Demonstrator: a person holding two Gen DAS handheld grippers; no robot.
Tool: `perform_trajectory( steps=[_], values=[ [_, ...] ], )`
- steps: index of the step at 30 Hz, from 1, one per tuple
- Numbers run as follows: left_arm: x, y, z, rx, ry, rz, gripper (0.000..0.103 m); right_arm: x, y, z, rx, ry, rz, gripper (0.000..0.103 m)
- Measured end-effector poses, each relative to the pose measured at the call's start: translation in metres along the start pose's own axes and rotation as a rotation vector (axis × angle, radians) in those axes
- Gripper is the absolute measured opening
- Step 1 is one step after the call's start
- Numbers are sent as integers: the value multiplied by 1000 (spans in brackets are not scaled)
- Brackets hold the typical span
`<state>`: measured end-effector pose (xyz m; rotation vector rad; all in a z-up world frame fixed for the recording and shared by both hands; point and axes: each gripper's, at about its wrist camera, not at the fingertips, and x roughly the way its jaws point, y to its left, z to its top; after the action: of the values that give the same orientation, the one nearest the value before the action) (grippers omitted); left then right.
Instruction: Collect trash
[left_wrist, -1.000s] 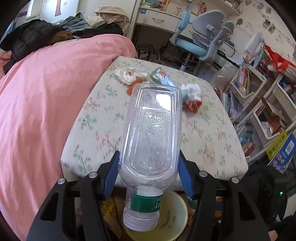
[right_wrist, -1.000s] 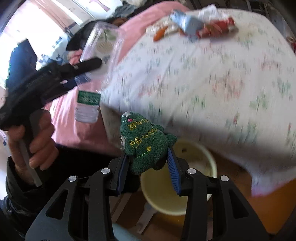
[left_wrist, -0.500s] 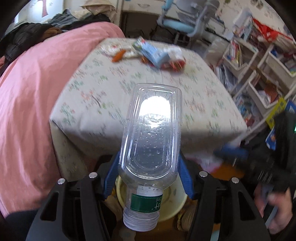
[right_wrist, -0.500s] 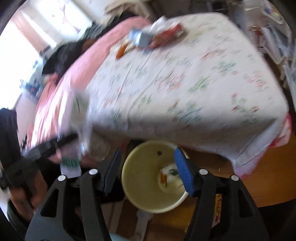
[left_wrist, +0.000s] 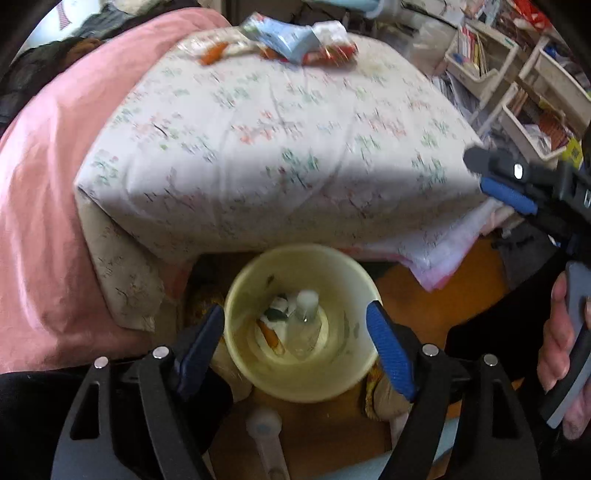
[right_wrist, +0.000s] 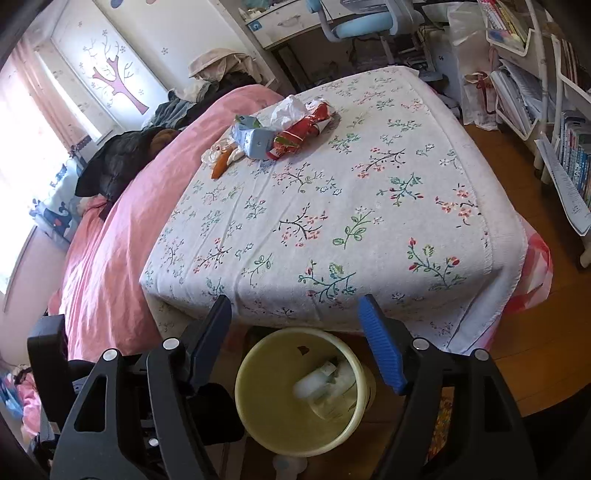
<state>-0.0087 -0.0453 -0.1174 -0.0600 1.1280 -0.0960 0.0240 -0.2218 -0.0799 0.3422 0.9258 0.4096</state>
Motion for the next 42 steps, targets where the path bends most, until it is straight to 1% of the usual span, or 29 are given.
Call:
perform_trajectory(
  steps=[1, 3, 5, 7, 8, 12, 17, 20, 22, 26, 34, 42],
  values=[
    [-4, 0, 0, -7, -27, 11, 77, 0, 0, 0, 1, -2, -1, 69],
    [-17, 5, 0, -30, -119, 63, 83, 0, 0, 0, -1, -9, -4, 70],
    [-31, 12, 2, -67, -223, 137, 88, -1, 2, 0, -9, -17, -10, 71],
    [-39, 19, 3, -107, -281, 173, 88, -2, 4, -1, -21, -27, -18, 72],
    [-40, 22, 3, -122, -291, 177, 88, -2, 6, -1, -28, -30, -22, 73],
    [-43, 24, 5, -148, -324, 204, 88, 1, 9, -3, -53, -24, -30, 74],
    [-45, 14, 9, -106, -371, 283, 88, 5, 14, -4, -76, -26, -34, 74],
    [-48, 12, 10, -82, -393, 310, 92, 5, 17, -4, -93, -29, -38, 74],
    [-49, 11, 10, -72, -402, 321, 92, 5, 19, -5, -106, -35, -45, 74],
    [-49, 10, 10, -69, -406, 319, 92, 3, 23, -5, -128, -51, -59, 75],
    [-51, 13, 10, -95, -418, 304, 93, 5, 31, -5, -187, -83, -90, 78],
    [-52, 13, 11, -104, -422, 300, 94, 7, 36, -5, -213, -90, -90, 79]
  ],
)
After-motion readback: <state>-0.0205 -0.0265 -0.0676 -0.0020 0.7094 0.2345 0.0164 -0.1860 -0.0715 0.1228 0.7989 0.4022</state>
